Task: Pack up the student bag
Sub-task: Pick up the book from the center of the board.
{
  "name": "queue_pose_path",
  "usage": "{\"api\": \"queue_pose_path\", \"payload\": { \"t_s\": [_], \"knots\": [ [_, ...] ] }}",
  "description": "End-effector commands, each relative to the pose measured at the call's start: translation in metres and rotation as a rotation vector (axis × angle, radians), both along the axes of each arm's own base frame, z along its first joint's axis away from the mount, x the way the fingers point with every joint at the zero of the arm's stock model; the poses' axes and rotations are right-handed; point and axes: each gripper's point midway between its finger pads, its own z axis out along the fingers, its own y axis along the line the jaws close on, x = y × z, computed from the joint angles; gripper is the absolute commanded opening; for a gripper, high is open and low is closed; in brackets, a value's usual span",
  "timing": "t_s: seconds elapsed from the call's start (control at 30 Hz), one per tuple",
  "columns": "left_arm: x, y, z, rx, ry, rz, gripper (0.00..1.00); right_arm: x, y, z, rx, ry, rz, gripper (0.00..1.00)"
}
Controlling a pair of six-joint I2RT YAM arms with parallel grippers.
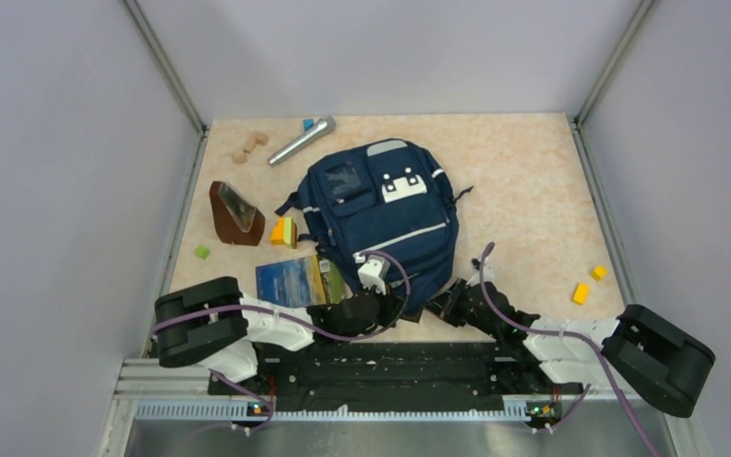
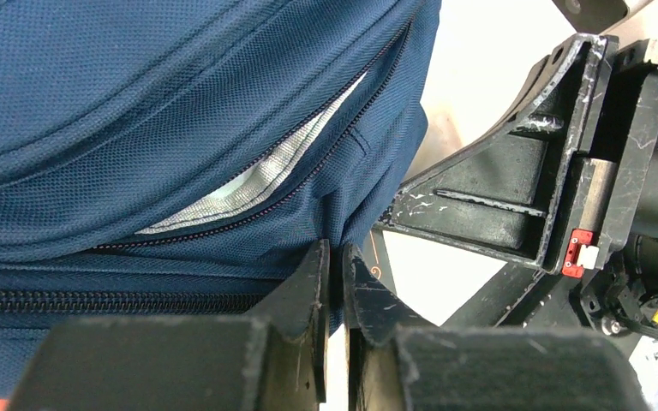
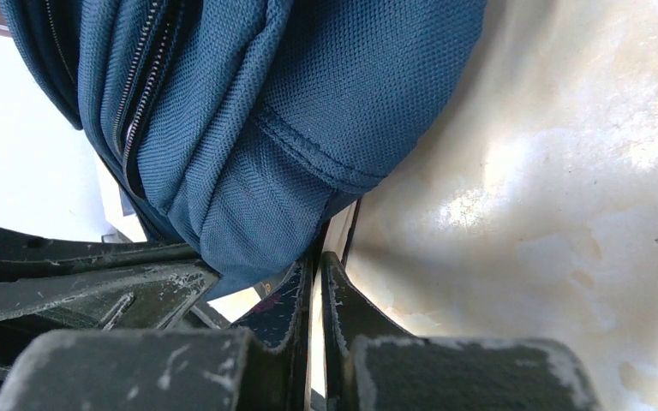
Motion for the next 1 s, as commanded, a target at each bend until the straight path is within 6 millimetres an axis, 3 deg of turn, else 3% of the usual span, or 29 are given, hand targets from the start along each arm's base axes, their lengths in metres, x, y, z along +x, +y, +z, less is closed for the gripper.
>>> {"api": "queue_pose_path", "payload": {
  "t_s": [0.0,0.13,0.27,0.37,0.47,0.67,0.97],
  "knots": [
    [-0.039,-0.001,-0.025,0.099,0.055,-0.201,0.03,0.017,0.025,0.054,0.17,-0.12,-0.001,0.0],
    [-0.036,-0.004,-0.009,0.165,-0.05,-0.243,0.36,0.019,0.025,0.058,0.181,-0.13,-0.011,0.0],
    [-0.035,-0.003,0.008,0.232,-0.156,-0.252,0.49,0.022,0.026,0.067,0.19,-0.149,-0.018,0.0],
    [-0.04,-0.007,0.02,0.228,-0.206,-0.283,0.5,0.025,0.026,0.071,0.191,-0.161,-0.026,0.0],
    [-0.059,-0.017,0.025,0.204,-0.236,-0.381,0.5,0.026,0.025,0.074,0.192,-0.168,-0.033,0.0],
    [-0.08,-0.025,-0.001,0.223,-0.193,-0.481,0.51,0.028,0.026,0.078,0.193,-0.176,-0.037,0.0],
    [-0.084,-0.037,-0.008,0.263,-0.292,-0.507,0.51,0.031,0.028,0.083,0.187,-0.187,-0.038,0.0]
  ]
}}
